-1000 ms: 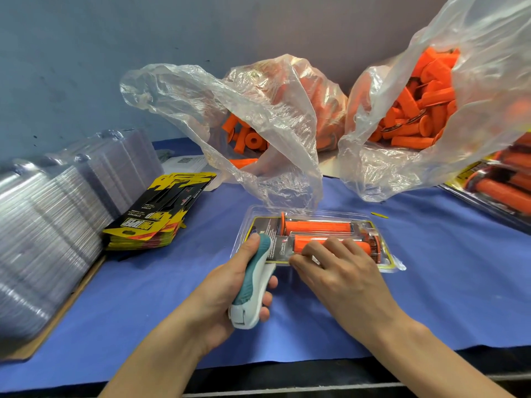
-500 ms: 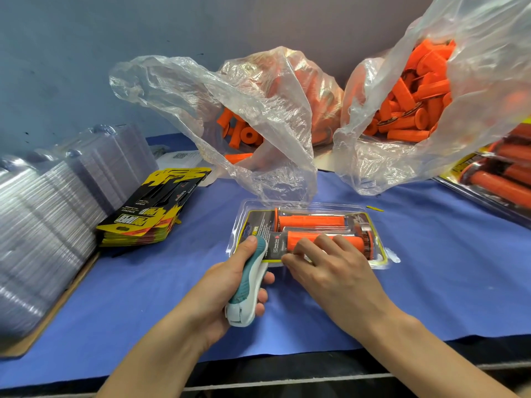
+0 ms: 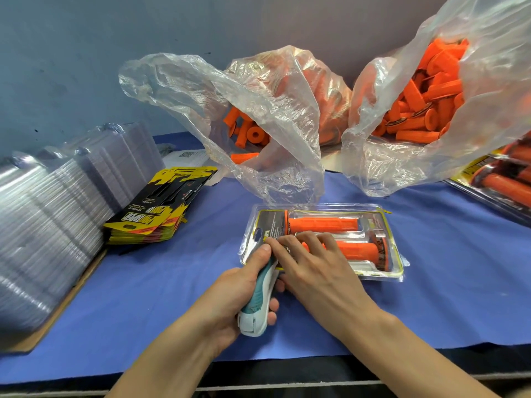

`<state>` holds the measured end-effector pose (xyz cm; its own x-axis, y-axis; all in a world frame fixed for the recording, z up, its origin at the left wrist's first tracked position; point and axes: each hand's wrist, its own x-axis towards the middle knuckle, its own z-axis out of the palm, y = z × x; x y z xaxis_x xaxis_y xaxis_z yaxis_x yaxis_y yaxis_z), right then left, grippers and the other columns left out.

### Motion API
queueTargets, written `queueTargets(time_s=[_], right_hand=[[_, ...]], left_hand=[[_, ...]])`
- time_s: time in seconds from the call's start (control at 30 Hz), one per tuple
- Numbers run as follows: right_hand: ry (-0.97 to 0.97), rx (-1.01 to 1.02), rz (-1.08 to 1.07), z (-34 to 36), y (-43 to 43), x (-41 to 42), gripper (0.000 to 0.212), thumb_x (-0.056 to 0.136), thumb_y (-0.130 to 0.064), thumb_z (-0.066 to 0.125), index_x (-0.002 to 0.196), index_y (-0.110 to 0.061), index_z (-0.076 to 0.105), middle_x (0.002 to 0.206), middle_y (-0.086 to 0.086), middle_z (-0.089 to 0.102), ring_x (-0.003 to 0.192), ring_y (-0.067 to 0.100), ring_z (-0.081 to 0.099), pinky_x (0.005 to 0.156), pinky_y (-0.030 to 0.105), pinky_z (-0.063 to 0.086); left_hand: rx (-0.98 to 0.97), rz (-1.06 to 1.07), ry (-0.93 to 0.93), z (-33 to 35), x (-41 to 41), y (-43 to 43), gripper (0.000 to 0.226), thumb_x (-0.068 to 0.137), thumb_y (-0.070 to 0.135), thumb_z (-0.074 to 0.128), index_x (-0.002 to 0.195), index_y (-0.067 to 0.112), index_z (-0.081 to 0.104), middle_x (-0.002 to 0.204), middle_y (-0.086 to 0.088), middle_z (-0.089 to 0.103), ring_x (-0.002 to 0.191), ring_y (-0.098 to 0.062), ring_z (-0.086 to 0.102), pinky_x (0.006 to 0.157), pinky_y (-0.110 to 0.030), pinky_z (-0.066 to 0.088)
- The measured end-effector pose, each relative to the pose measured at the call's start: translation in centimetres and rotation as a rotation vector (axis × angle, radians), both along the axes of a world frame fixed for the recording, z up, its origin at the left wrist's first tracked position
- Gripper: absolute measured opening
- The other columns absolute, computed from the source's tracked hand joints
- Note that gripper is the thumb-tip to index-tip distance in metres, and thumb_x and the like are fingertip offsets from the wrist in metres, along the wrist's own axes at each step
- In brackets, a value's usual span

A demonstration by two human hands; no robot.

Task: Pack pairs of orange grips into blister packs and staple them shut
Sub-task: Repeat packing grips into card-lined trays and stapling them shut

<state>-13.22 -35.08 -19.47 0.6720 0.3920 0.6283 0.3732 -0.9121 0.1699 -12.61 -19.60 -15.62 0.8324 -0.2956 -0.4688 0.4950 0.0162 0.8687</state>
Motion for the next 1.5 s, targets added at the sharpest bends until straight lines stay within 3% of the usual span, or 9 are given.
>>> queueTargets(time_s=[0.27,0.5,0.63,0.77,0.93,1.03,1.17,1.3,1.5], right_hand=[[-0.017,-0.015,0.018,-0.2,-0.3,0.1,0.029,0.089,-0.024,0.061,0.116,-0.017,0.06,0.1,-0.002,0.06,0.094,0.025,0.058,0.078,0.041,0.045],[0.008,0.014,-0.081,-0.1,-0.8,-0.1,0.05,0.086,-0.026,0.067,0.133,-0.015,0.057,0.106,-0.002,0.063,0.099,0.025,0.06,0.083,0.039,0.039],[0.037,0.021,-0.06,-0.2,-1.4,-0.3,0.028,0.081,-0.015,0.074,0.105,-0.026,0.065,0.1,-0.003,0.062,0.099,0.027,0.058,0.082,0.04,0.044],[0.024,0.077,-0.013,0.0,-1.4,-0.7,0.02,0.083,-0.015,0.074,0.097,-0.027,0.069,0.098,-0.005,0.064,0.096,0.026,0.06,0.08,0.041,0.047],[0.035,0.136,0.137,0.7,-1.4,-1.4,0.017,0.09,-0.021,0.066,0.103,-0.031,0.071,0.103,-0.009,0.066,0.098,0.024,0.061,0.082,0.038,0.047],[0.04,0.107,0.245,0.7,-1.4,-1.7,0.017,0.095,-0.024,0.062,0.106,-0.033,0.069,0.106,-0.011,0.064,0.102,0.019,0.059,0.087,0.035,0.045],[0.012,0.129,0.32,0.6,-1.5,-2.0,0.018,0.098,-0.023,0.053,0.106,-0.03,0.068,0.106,-0.011,0.063,0.1,0.018,0.059,0.091,0.032,0.042],[0.006,0.159,0.382,0.6,-2.2,-2.4,0.017,0.097,-0.02,0.054,0.1,-0.03,0.068,0.102,-0.014,0.063,0.1,0.014,0.061,0.092,0.033,0.044],[0.048,0.146,0.431,0.3,-4.9,-3.5,0.01,0.09,-0.023,0.066,0.092,-0.032,0.068,0.103,-0.019,0.064,0.103,0.012,0.059,0.093,0.03,0.043]], left_hand=[[0.024,0.002,-0.007,0.1,-0.1,-0.2,0.051,0.093,0.053,0.056,0.088,0.003,0.066,0.071,-0.011,0.06,0.048,-0.02,0.051,0.044,-0.027,0.046],[0.053,-0.218,0.086,1.5,0.2,1.8,0.056,0.084,0.066,0.057,0.098,0.013,0.069,0.076,-0.012,0.062,0.052,-0.021,0.053,0.044,-0.026,0.046],[0.645,-0.18,-0.16,2.5,1.3,7.3,0.075,0.067,0.081,0.061,0.093,0.01,0.062,0.074,-0.008,0.07,0.05,-0.022,0.061,0.044,-0.029,0.049],[1.471,0.063,-0.428,0.6,3.6,11.1,0.061,0.081,0.076,0.048,0.103,0.019,0.041,0.102,-0.007,0.064,0.086,-0.03,0.057,0.07,-0.037,0.047],[1.724,0.15,-0.704,-0.2,5.1,10.2,0.057,0.09,0.052,0.058,0.128,0.01,0.046,0.124,-0.016,0.053,0.115,-0.038,0.049,0.089,-0.046,0.043],[1.13,0.34,-0.863,0.7,5.1,7.6,0.046,0.096,0.035,0.056,0.132,0.007,0.052,0.12,-0.014,0.057,0.108,-0.032,0.053,0.094,-0.041,0.042],[0.307,0.098,-0.324,0.7,3.4,3.6,0.047,0.094,0.023,0.064,0.135,0.013,0.043,0.1,0.006,0.065,0.08,-0.007,0.071,0.069,-0.026,0.058],[0.146,0.045,-0.208,-0.2,3.2,2.8,0.006,0.096,0.01,0.058,0.092,0.014,0.057,0.069,0.0,0.066,0.058,-0.011,0.063,0.055,-0.023,0.053],[0.188,-0.222,-0.116,0.2,3.5,4.5,0.013,0.093,0.025,0.064,0.083,0.018,0.061,0.076,-0.005,0.067,0.06,-0.011,0.062,0.057,-0.022,0.05]])
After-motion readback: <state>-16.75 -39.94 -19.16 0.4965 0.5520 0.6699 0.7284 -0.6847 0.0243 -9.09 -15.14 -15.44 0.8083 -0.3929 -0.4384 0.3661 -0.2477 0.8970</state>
